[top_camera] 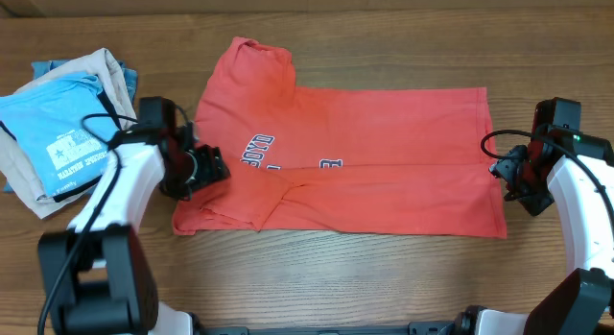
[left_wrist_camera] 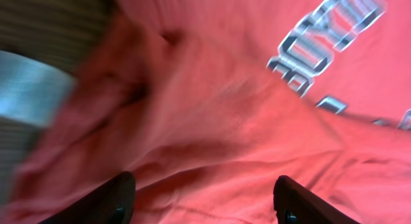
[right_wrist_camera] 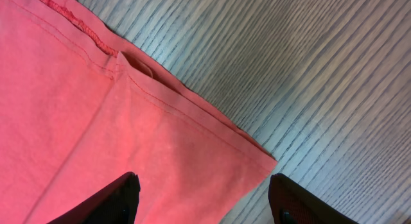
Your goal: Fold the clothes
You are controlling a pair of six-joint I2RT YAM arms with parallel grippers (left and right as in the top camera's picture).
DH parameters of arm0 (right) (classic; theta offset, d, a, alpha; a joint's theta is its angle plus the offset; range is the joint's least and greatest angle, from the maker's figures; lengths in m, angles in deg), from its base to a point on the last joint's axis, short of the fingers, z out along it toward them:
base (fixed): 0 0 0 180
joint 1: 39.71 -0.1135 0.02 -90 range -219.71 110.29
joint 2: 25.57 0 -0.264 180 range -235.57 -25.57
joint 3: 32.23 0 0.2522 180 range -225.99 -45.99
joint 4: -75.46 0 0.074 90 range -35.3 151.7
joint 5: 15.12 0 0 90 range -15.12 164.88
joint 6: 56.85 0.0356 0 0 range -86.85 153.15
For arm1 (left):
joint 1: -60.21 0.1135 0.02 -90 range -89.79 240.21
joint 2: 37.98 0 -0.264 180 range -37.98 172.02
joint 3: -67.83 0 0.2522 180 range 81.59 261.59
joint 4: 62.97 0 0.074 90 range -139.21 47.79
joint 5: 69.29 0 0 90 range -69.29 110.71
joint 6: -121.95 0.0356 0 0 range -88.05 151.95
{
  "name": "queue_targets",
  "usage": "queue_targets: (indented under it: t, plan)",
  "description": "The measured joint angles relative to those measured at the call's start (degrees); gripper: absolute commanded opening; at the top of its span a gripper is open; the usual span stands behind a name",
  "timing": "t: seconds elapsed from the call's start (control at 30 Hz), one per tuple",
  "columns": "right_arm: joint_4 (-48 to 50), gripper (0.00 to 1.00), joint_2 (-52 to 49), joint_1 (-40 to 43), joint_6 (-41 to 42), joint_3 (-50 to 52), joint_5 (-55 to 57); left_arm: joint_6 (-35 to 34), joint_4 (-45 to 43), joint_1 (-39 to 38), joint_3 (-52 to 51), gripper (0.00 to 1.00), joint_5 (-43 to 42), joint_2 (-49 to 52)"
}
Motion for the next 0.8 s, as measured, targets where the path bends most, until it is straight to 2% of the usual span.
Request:
queue_targets:
  t: [0.2, 0.5, 0.8]
  plan:
    - [-0.2, 0.68, 0.0, 0.0, -0.2, 0.0, -0.2, -0.2, 1.5, -0.9, 0.5, 0.68, 1.6, 6.3]
    - [0.0, 0.68, 0.0, 0.0, -0.2, 0.0, -0.3, -3.7, 10.3, -1.3, 1.4, 0.68, 10.3, 8.2]
    - [0.2, 0.68, 0.0, 0.0, -0.4, 0.0, -0.3, -4.7, 11.0, -1.5, 1.2, 0.69, 12.6, 8.4]
